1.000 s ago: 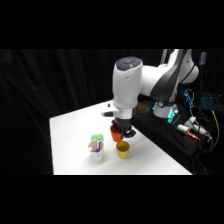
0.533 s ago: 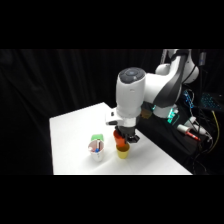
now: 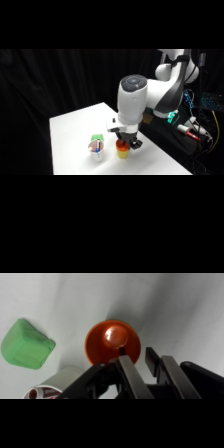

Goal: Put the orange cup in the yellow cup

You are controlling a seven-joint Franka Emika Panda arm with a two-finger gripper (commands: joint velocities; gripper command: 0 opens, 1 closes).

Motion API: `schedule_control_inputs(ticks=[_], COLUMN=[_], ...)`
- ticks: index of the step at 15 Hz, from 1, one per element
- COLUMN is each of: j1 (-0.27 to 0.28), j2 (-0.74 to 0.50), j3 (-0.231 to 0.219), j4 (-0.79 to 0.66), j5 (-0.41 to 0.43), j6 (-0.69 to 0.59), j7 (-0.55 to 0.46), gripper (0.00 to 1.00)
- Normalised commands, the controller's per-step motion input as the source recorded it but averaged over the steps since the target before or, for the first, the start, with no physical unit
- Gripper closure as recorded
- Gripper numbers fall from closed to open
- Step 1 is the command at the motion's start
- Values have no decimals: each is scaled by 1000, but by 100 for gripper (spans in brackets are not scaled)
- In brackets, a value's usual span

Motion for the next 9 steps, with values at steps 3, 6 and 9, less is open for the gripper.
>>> schedule_control_inputs(ticks=[3, 6, 9], j1=[18, 18, 15], j2=[-34, -81, -150], j3=[-3, 6, 21], j4=[77, 92, 115], j5=[-27, -7, 30], j6=[-100, -198, -258], j7=[-120, -113, -103], gripper=[14, 0, 0])
